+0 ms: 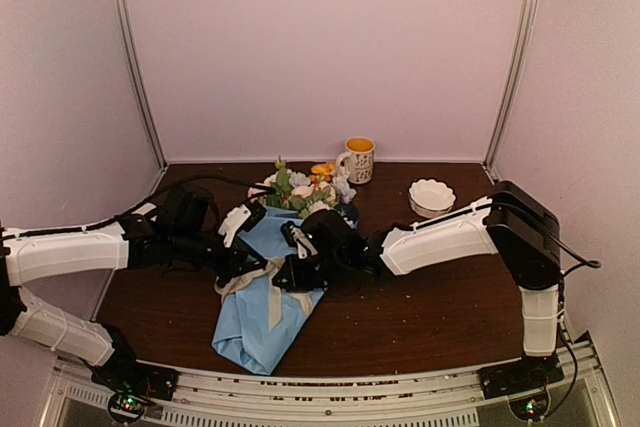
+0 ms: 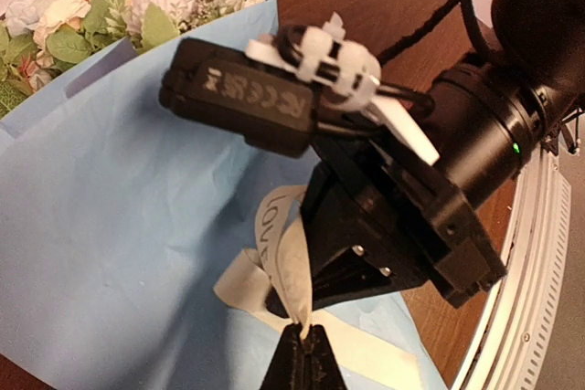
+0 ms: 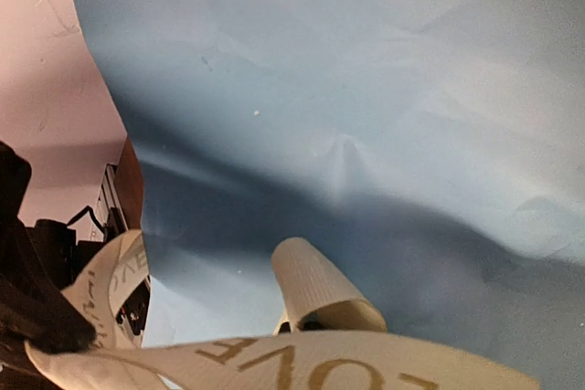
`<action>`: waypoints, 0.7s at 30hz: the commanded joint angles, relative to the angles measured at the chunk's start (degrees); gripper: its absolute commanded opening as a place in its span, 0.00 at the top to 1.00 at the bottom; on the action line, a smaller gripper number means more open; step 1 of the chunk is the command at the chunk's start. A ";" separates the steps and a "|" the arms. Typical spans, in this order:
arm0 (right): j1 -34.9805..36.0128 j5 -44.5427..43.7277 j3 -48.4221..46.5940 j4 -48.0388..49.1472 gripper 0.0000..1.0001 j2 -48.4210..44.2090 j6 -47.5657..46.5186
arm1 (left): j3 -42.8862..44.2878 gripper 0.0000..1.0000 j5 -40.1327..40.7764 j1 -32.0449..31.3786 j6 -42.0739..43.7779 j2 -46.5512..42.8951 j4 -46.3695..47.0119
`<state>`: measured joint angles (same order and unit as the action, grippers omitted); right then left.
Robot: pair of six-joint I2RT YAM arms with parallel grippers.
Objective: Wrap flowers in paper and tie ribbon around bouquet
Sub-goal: Cross the ribbon over the folded bouquet.
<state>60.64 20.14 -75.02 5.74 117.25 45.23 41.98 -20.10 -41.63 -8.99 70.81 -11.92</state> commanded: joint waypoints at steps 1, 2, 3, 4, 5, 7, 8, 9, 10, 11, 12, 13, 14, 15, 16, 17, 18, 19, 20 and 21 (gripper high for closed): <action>-0.97 -3.07 -2.25 3.49 0.99 1.14 4.24 | -1.44 1.00 -3.99 -0.06 -0.34 0.00 3.58; -1.11 -3.31 -2.42 3.62 0.98 1.21 4.70 | -1.67 1.00 -4.45 -0.04 -0.59 0.41 3.88; -1.13 -3.36 -2.33 3.71 0.97 1.29 5.10 | -2.06 1.00 -4.93 -0.11 -0.92 0.80 4.29; -1.15 -3.39 -2.28 3.86 0.96 1.33 5.45 | -2.56 1.00 -5.45 -0.12 -1.41 1.16 4.85; -1.16 -3.44 -2.20 4.04 0.96 1.32 5.85 | -3.05 1.00 -5.97 -0.14 -1.95 1.50 5.41; -1.17 -3.39 -2.06 4.32 0.94 1.31 6.12 | -4.28 1.00 -6.41 -0.45 -2.67 2.45 6.56; -1.15 -3.36 -1.98 4.36 0.93 1.40 6.36 | -4.61 1.00 -6.29 -1.02 -2.69 3.31 7.04; -1.20 -3.35 -1.97 4.47 0.92 1.42 6.57 | -4.89 1.00 -6.07 -1.29 -2.69 4.30 7.25; -1.19 -3.29 -2.01 4.39 0.91 1.49 6.88 | -5.09 1.00 -6.01 -1.89 -2.73 5.91 7.45; -1.19 -3.35 -2.05 4.31 0.91 1.45 7.03 | -5.25 1.00 -5.89 -2.25 -2.81 6.98 7.67; -1.27 -3.47 -2.01 4.18 0.91 1.25 7.10 | -5.48 1.00 -5.76 -2.62 -2.98 7.85 7.95; -1.28 -3.64 -1.93 4.05 0.90 1.10 7.19 | -5.77 1.00 -5.72 -2.81 -3.37 8.54 8.56; -1.25 -3.86 -1.86 3.91 0.90 0.80 7.25 | -6.17 1.00 -5.67 -2.96 -3.72 8.93 9.27; -1.31 -4.00 -1.74 3.72 0.89 0.41 7.29 | -6.51 1.00 -5.44 -3.03 -4.09 9.21 9.90; -1.29 -4.01 -1.59 3.42 0.89 0.10 7.34 | -6.77 1.00 -4.76 -3.02 -4.31 9.52 10.23; -1.27 -4.12 -1.35 3.21 0.89 -0.27 7.48 | -6.91 1.00 -3.94 -3.02 -4.25 9.93 10.07; -1.29 -4.04 -0.98 3.10 0.89 -0.80 7.76 | -6.84 1.00 -3.11 -3.02 -3.94 10.49 9.49; -1.29 -3.87 -0.46 3.06 0.89 -1.36 8.03 | -6.72 1.00 -2.16 -3.02 -3.61 11.03 8.74; -1.29 -3.43 0.30 3.16 0.88 -2.10 8.28 | -6.61 1.00 -1.43 -3.02 -3.27 11.60 7.89; -1.31 -2.96 1.04 3.22 0.88 -2.86 8.51 | -6.62 1.00 -0.70 -3.02 -3.02 12.07 7.21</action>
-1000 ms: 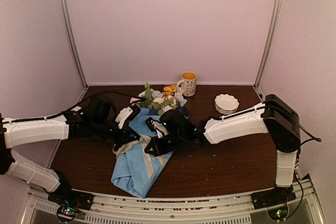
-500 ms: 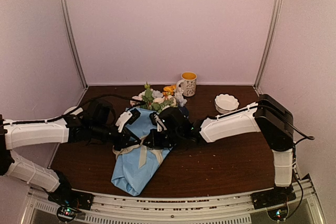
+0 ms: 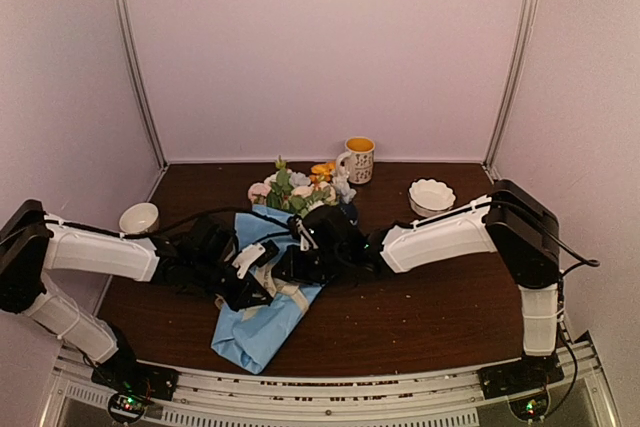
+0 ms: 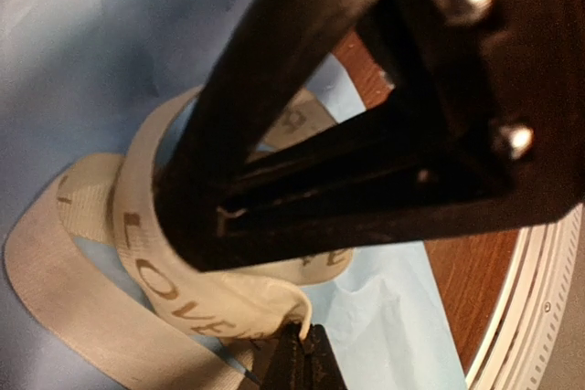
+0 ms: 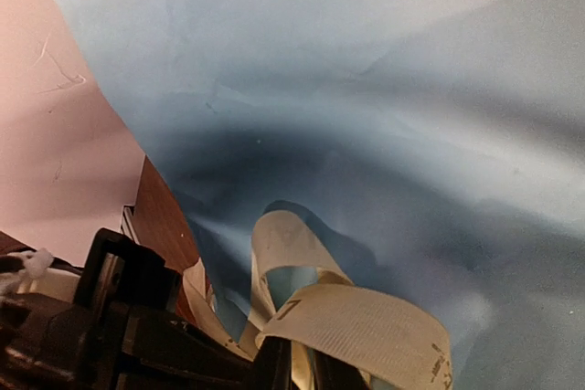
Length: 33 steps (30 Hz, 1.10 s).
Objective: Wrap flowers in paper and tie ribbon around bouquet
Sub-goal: Cross the ribbon over the folded bouquet.
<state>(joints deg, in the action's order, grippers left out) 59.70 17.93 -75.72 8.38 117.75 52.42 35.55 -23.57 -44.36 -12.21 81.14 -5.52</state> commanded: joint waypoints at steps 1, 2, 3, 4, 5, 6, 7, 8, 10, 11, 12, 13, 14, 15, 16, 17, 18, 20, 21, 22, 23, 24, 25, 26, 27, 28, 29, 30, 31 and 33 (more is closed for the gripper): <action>-0.33 -0.25 2.71 0.63 0.88 -4.49 1.57 | -0.25 1.00 3.34 -0.25 0.31 2.03 0.44; -0.32 0.17 3.68 0.66 0.88 -5.52 1.56 | -0.49 1.00 3.76 -0.21 0.28 2.11 0.35; -0.37 0.51 4.86 0.60 0.88 -6.91 1.47 | -0.78 1.00 3.98 -0.20 0.26 2.06 0.51; -0.57 0.91 6.25 0.61 0.88 -8.24 1.37 | -1.08 1.00 4.05 -0.20 0.17 1.78 0.85; -0.84 1.30 7.55 0.70 0.88 -9.59 1.30 | -1.45 1.00 4.06 -0.20 0.02 1.56 1.40; -1.31 1.95 9.05 1.17 0.88 -11.05 1.23 | -1.79 1.00 3.91 -0.25 -0.12 1.25 1.81; -2.06 2.90 10.35 1.71 0.88 -12.20 1.06 | -2.06 1.00 3.70 -0.21 -0.10 0.90 2.24; -2.89 4.14 11.20 2.02 0.87 -13.19 0.36 | -2.33 1.00 3.63 -0.20 -0.14 0.68 2.67; -4.58 6.78 10.91 0.65 0.87 -13.88 -2.41 | -2.79 1.00 3.54 -0.20 -0.23 0.28 3.50; -5.27 7.99 9.17 -1.13 0.86 -13.56 -4.07 | -3.04 1.00 3.36 -0.17 -0.36 0.10 4.09; -5.78 8.98 7.00 -3.39 0.84 -12.71 -5.98 | -3.32 1.00 3.03 -0.20 -0.49 -0.14 4.83; -6.24 10.21 4.48 -5.44 0.84 -11.13 -7.84 | -3.66 1.00 2.72 -0.21 -0.76 -0.31 5.53; -6.40 11.10 1.38 -7.71 0.83 -9.42 -10.00 | -3.73 1.00 2.59 -0.20 -0.95 -0.47 6.00; -6.44 11.69 -1.72 -10.11 0.82 -7.22 -12.34 | -3.73 1.00 2.43 -0.17 -1.05 -0.53 6.34; -6.44 12.27 -4.77 -12.60 0.80 -5.04 -14.38 | -3.66 1.00 2.40 -0.18 -1.18 -0.66 6.49; -6.44 13.24 -7.39 -14.55 0.79 -2.42 -16.12 | -3.65 1.00 2.33 -0.12 -1.30 -0.76 6.73; -6.42 14.14 -9.37 -15.57 0.77 -0.77 -17.49 | -3.57 1.00 2.12 -0.04 -1.45 -0.85 6.94; -6.44 14.98 -12.41 -16.95 0.73 1.90 -19.98 | -3.64 1.00 1.86 0.22 -1.72 -1.27 7.37; -6.44 17.57 -15.73 -18.43 0.70 4.72 -22.94 | -3.50 1.00 1.38 0.59 -1.66 -1.59 7.33; -6.35 18.74 -16.25 -18.44 0.69 5.44 -23.51 | -3.40 1.00 1.28 0.74 -1.53 -1.72 7.19; -6.31 19.62 -16.45 -18.24 0.68 5.92 -23.96 | -3.40 1.00 1.30 0.92 -1.53 -1.69 7.17; -6.09 20.07 -16.55 -18.15 0.68 6.11 -24.54 | -3.38 1.00 1.14 1.01 -1.43 -1.65 7.19; -5.90 20.09 -16.70 -18.39 0.67 6.30 -25.47 | -3.38 1.00 1.04 1.10 -1.45 -1.54 7.19; -5.73 19.97 -16.84 -18.89 0.66 6.37 -26.60 | -3.46 1.00 0.93 1.17 -1.42 -1.51 7.25; -5.44 19.75 -16.94 -19.40 0.65 6.44 -27.61 | -3.51 1.00 0.83 1.20 -1.42 -1.37 7.32; -5.33 19.81 -17.07 -19.75 0.63 6.56 -28.45 | -3.66 1.00 0.82 1.25 -1.42 -1.27 7.40; -5.17 20.04 -17.13 -19.95 0.63 6.58 -28.99 | -3.86 1.00 0.79 1.29 -1.49 -1.18 7.57; -5.08 20.19 -17.12 -20.06 0.63 6.65 -29.38 | -3.97 1.00 0.73 1.21 -1.50 -1.09 7.69; -4.97 19.93 -17.13 -20.27 0.63 6.84 -29.63 | -4.11 1.00 0.78 1.35 -1.58 -1.08 7.82; -4.89 18.31 -17.60 -20.65 0.63 7.45 -29.63 | -4.25 1.00 0.64 1.38 -1.56 -0.99 7.88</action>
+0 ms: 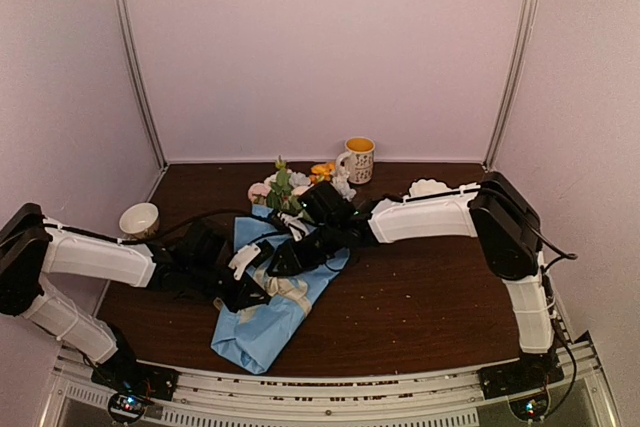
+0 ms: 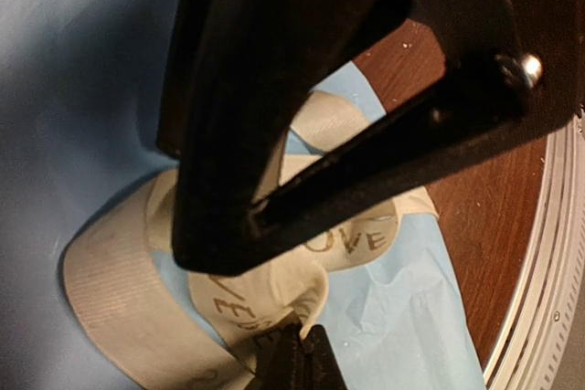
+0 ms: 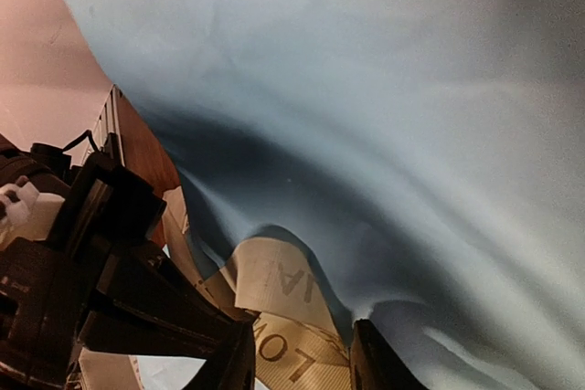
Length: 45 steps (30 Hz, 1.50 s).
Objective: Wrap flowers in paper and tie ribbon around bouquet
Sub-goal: Cross the ribbon over the folded bouquet.
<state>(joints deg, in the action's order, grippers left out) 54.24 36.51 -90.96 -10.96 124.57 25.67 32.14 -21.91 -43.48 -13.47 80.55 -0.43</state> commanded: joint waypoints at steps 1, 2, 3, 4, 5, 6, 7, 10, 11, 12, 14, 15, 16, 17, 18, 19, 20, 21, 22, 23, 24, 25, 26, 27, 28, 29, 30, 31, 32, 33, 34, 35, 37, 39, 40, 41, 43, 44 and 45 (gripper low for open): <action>0.64 -0.64 -2.64 -1.08 0.63 0.99 -2.62 | -0.85 1.00 -1.03 0.51 -0.24 -0.42 2.80; 0.75 -1.02 -3.14 -0.95 0.63 1.41 -2.34 | -0.85 1.00 -1.03 0.54 -0.24 -0.40 2.73; 0.85 -1.73 -4.15 -1.28 0.64 1.98 -2.41 | -0.85 1.00 -0.93 0.59 -0.25 -0.35 2.73; 1.09 -2.89 -5.01 -1.97 0.64 2.39 -2.79 | -0.85 1.00 -0.86 0.59 -0.26 -0.32 2.71; 1.26 -4.30 -5.83 -2.83 0.64 2.81 -3.22 | -0.85 1.00 -0.85 0.57 -0.16 -0.28 2.71; 1.45 -5.50 -6.34 -3.30 0.64 3.12 -3.45 | -0.86 1.00 -0.81 0.59 -0.15 -0.27 2.71; 1.56 -5.95 -6.70 -3.25 0.64 3.32 -3.59 | -0.85 1.00 -0.73 0.67 -0.19 -0.23 2.70; 1.60 -6.44 -7.56 -3.12 0.64 3.66 -3.80 | -1.07 1.00 -0.77 0.68 -0.15 -0.52 2.58; 1.58 -6.74 -7.83 -3.36 0.64 3.74 -3.93 | -1.17 1.00 -0.70 0.62 -0.15 -0.62 2.62; 1.61 -7.14 -7.99 -3.55 0.64 3.84 -4.07 | -1.31 1.00 -0.68 0.72 -0.07 -0.66 2.67; 1.73 -7.16 -8.18 -3.48 0.65 3.98 -4.20 | -1.53 1.00 -0.58 0.76 -0.11 -0.62 2.77; 1.79 -7.22 -8.23 -3.54 0.65 4.01 -4.29 | -1.60 1.00 -0.53 0.77 -0.06 -0.59 2.80; 1.91 -7.25 -8.33 -3.68 0.65 4.20 -4.50 | -1.57 1.00 -0.58 0.81 -0.13 -0.45 2.75; 2.07 -7.18 -8.54 -4.19 0.65 4.37 -4.71 | -1.56 1.00 -0.59 0.85 -0.07 -0.45 2.72; 2.16 -7.16 -8.80 -4.67 0.65 4.68 -5.01 | -1.55 1.00 -0.57 0.86 -0.06 -0.40 2.79; 2.29 -7.11 -8.88 -4.98 0.65 4.85 -5.28 | -1.55 1.00 -0.56 0.86 -0.10 -0.43 2.82; 2.43 -6.93 -8.88 -5.19 0.65 4.96 -5.47 | -1.55 1.00 -0.54 0.86 -0.14 -0.40 2.88; 2.64 -6.91 -8.82 -5.27 0.65 5.10 -5.60 | -1.55 1.00 -0.54 0.90 -0.15 -0.44 2.94; 2.75 -6.96 -8.80 -5.37 0.65 5.15 -5.70 | -1.55 1.00 -0.58 0.90 -0.15 -0.44 3.04; 2.86 -6.86 -8.68 -5.34 0.66 5.22 -5.73 | -1.51 1.00 -0.54 0.93 -0.15 -0.40 3.06; 2.90 -6.77 -8.63 -5.24 0.67 5.29 -5.61 | -1.47 1.00 -0.58 0.94 -0.09 -0.44 2.97; 3.01 -6.61 -8.55 -4.88 0.71 5.32 -5.37 | -1.47 1.00 -0.59 0.93 -0.06 -0.40 2.97; 2.98 -6.55 -8.42 -4.54 0.77 5.33 -5.04 | -1.47 1.00 -0.60 0.90 -0.06 -0.40 2.91; 2.99 -6.59 -8.30 -4.18 0.84 5.20 -4.69 | -1.47 1.00 -0.67 0.92 -0.04 -0.33 2.96; 2.98 -6.56 -8.11 -3.76 0.91 4.97 -4.33 | -1.51 1.00 -0.70 0.94 -0.06 -0.31 2.93; 2.98 -6.48 -7.79 -3.25 0.96 4.59 -4.01 | -1.55 1.00 -0.76 0.94 -0.02 -0.31 2.89; 2.93 -6.43 -7.11 -2.11 1.00 4.01 -3.41 | -1.60 1.00 -0.75 0.95 0.02 -0.33 2.81; 2.86 -6.53 -6.25 -0.73 1.00 3.26 -2.49 | -1.68 1.00 -0.69 0.95 -0.02 -0.33 2.87; 2.77 -6.59 -5.38 0.62 1.00 2.44 -1.48 | -1.72 1.00 -0.70 0.93 -0.02 -0.41 2.84; 2.58 -6.67 -4.57 2.08 1.00 1.75 -0.37 | -1.66 1.00 -0.71 0.94 -0.07 -0.40 2.77; 2.36 -6.94 -3.85 3.24 1.00 0.93 0.65 | -1.67 1.00 -0.75 0.95 0.02 -0.44 2.80; 2.09 -7.31 -2.91 4.52 1.00 -0.02 1.69 | -1.70 1.00 -0.74 0.95 -0.02 -0.45 2.72; 1.48 -8.28 -0.74 7.89 1.00 -2.13 4.00 | -1.71 1.00 -0.74 0.99 0.02 -0.55 2.63; 1.02 -10.67 1.41 10.21 1.00 -4.47 5.56 | -1.73 1.00 -0.71 0.95 0.10 -0.57 2.62; 0.82 -11.98 2.34 10.93 1.00 -6.03 6.14 | -1.74 1.00 -0.68 0.99 0.11 -0.64 2.55; 0.58 -13.04 3.20 11.61 1.00 -6.88 6.67 | -1.73 1.00 -0.60 1.02 0.18 -0.71 2.38; 0.03 -14.66 4.87 13.23 1.00 -8.75 7.88 | -1.71 1.00 -0.50 1.03 0.20 -1.00 2.19; -0.27 -15.27 5.82 14.27 1.00 -9.65 8.66 | -1.73 1.00 -0.40 1.02 0.18 -1.13 2.18; -0.50 -15.78 6.81 15.36 1.00 -10.42 9.41 | -1.73 1.00 -0.33 1.03 0.12 -1.18 2.18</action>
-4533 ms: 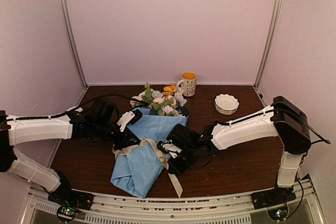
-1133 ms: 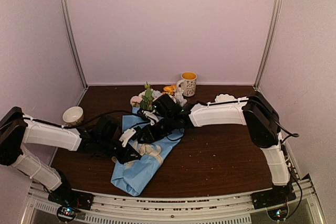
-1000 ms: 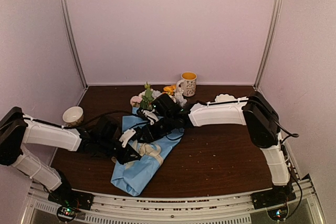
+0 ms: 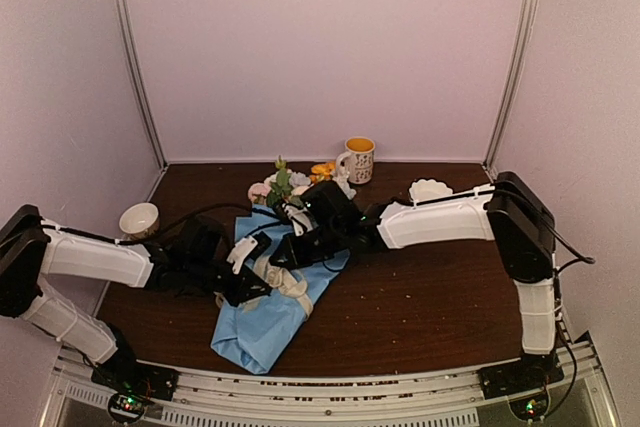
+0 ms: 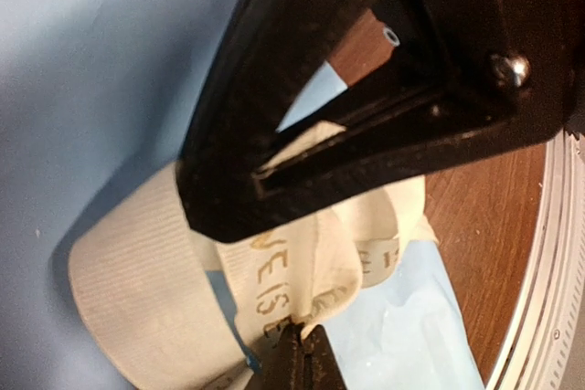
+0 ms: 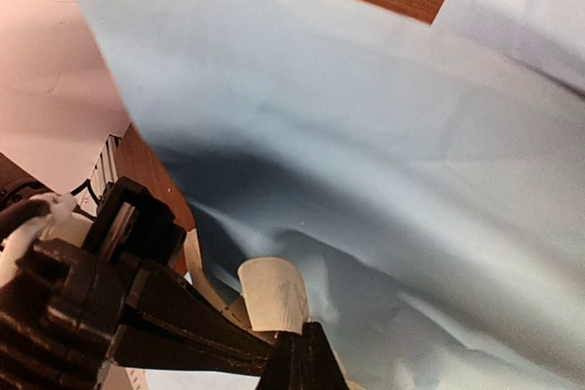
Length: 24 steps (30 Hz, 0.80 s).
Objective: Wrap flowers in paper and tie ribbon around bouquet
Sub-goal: Cross the ribbon over the folded bouquet.
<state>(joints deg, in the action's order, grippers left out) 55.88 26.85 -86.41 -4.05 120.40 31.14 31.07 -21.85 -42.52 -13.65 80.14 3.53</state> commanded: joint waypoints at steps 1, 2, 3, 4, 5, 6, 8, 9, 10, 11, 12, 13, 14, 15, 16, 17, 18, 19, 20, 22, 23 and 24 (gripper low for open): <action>-2.44 -6.72 3.47 9.41 1.00 -7.02 4.80 | -0.58 1.00 -0.27 0.03 0.29 -0.77 -1.87; -2.68 -7.29 4.20 10.16 1.00 -7.66 5.15 | -0.57 1.00 -0.30 0.09 0.29 -0.77 -1.93; -2.96 -7.49 4.60 10.66 1.00 -8.02 5.30 | -0.49 1.00 -0.29 0.07 0.29 -0.77 -2.07; -3.10 -7.51 4.65 10.62 1.00 -8.13 5.47 | -0.49 1.00 -0.34 0.07 0.36 -0.77 -2.16; -3.34 -7.49 4.59 10.42 1.00 -8.12 5.53 | -0.48 1.00 -0.34 0.07 0.32 -0.80 -2.17; -3.38 -7.48 4.56 10.38 1.00 -8.06 5.53 | -0.48 1.00 -0.34 0.07 0.37 -0.82 -2.21; -3.41 -7.40 4.66 10.34 1.00 -7.65 5.62 | -0.36 1.00 -0.22 0.04 0.53 -0.86 -2.45; -3.38 -7.03 4.67 10.18 1.00 -7.40 5.77 | -0.31 1.00 -0.14 0.06 0.55 -1.00 -2.55; -3.40 -6.82 4.86 10.17 1.00 -7.12 6.04 | -0.31 1.00 -0.13 0.07 0.55 -0.98 -2.57; -3.41 -6.40 5.20 10.32 1.00 -6.89 6.49 | -0.31 1.00 -0.13 0.07 0.55 -0.93 -2.56; -3.41 -6.20 5.77 10.72 1.00 -6.73 7.01 | -0.17 1.00 -0.13 0.07 0.54 -0.73 -2.72; -3.37 -5.83 6.68 11.30 1.00 -6.79 7.54 | -0.03 1.00 -0.08 0.07 0.63 -0.61 -2.88; -3.36 -5.58 7.63 12.27 1.00 -6.90 8.20 | 0.03 1.00 -0.10 0.07 0.60 -0.53 -3.05; -3.32 -5.20 9.09 13.22 1.00 -6.99 8.86 | 0.04 1.00 -0.07 0.07 0.71 -0.56 -3.01; -3.31 -4.63 9.94 14.15 1.00 -6.94 9.49 | 0.04 1.00 -0.10 0.07 0.73 -0.52 -3.00; -3.32 -4.05 10.38 14.61 0.98 -6.80 10.00 | 0.04 1.00 0.02 0.06 0.73 -0.51 -3.00; -3.29 -3.53 10.70 14.64 0.96 -6.69 10.35 | 0.09 1.00 0.18 0.07 0.82 -0.32 -3.12; -3.31 -3.33 11.04 14.56 0.93 -6.60 10.33 | 0.12 1.00 0.41 0.07 0.92 -0.18 -3.24; -3.27 -3.39 11.42 14.40 0.90 -6.83 10.19 | 0.20 1.00 0.53 0.07 0.97 0.15 -3.26; -3.51 -3.64 11.63 14.03 0.85 -7.05 9.25 | 0.14 1.00 0.66 0.07 1.08 0.88 -3.20; -3.62 -3.42 10.85 13.33 0.83 -6.73 8.56 | 0.20 1.00 0.66 0.07 1.08 1.22 -3.10; -3.65 -3.10 9.54 11.93 0.81 -6.24 7.46 | 0.22 1.00 0.57 0.07 1.08 1.43 -3.14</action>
<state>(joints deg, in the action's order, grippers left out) 53.04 24.10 -75.20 7.05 115.72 40.38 31.59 -21.61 -42.48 -13.56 80.18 1.93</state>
